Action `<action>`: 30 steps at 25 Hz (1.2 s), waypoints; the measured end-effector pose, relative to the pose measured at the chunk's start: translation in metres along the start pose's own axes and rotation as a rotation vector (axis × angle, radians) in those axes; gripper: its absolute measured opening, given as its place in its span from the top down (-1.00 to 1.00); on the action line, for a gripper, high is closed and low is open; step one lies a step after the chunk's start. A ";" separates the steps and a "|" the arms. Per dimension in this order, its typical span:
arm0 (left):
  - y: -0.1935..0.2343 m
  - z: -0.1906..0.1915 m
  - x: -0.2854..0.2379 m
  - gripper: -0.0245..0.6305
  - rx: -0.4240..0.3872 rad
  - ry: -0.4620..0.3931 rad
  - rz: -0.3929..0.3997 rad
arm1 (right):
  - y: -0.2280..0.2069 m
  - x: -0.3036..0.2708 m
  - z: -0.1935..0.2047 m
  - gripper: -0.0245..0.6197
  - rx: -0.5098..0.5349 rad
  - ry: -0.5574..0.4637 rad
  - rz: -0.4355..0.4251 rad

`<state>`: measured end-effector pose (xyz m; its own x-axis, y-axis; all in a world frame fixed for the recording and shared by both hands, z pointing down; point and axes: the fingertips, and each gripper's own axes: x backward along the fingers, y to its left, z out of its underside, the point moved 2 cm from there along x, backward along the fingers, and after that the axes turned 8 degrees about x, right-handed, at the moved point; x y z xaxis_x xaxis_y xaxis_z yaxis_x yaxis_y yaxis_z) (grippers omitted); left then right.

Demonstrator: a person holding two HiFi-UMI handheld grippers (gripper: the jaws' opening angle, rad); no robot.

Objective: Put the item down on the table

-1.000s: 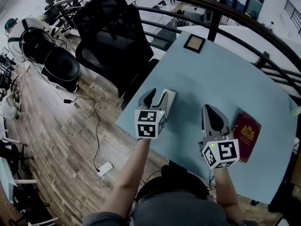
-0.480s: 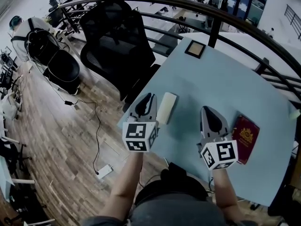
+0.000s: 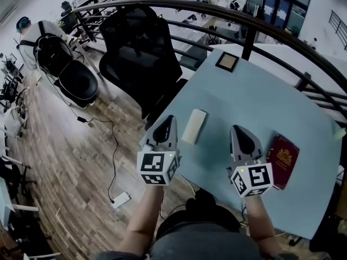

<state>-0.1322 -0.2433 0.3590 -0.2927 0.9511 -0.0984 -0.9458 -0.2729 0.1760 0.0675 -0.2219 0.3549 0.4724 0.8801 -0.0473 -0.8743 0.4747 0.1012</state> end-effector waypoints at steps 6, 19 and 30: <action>0.002 -0.012 0.014 0.91 0.014 -0.034 -0.005 | 0.004 0.004 -0.005 0.92 0.010 -0.011 -0.010; 0.006 -0.013 0.025 0.91 0.034 -0.048 -0.015 | 0.013 0.007 -0.006 0.92 0.026 -0.017 -0.020; 0.011 -0.011 0.029 0.91 0.059 -0.044 -0.024 | 0.013 0.008 -0.008 0.92 0.026 -0.015 -0.015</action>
<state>-0.1522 -0.2206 0.3477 -0.2625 0.9631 -0.0602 -0.9422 -0.2424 0.2313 0.0589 -0.2081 0.3482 0.4874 0.8725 -0.0341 -0.8639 0.4876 0.1264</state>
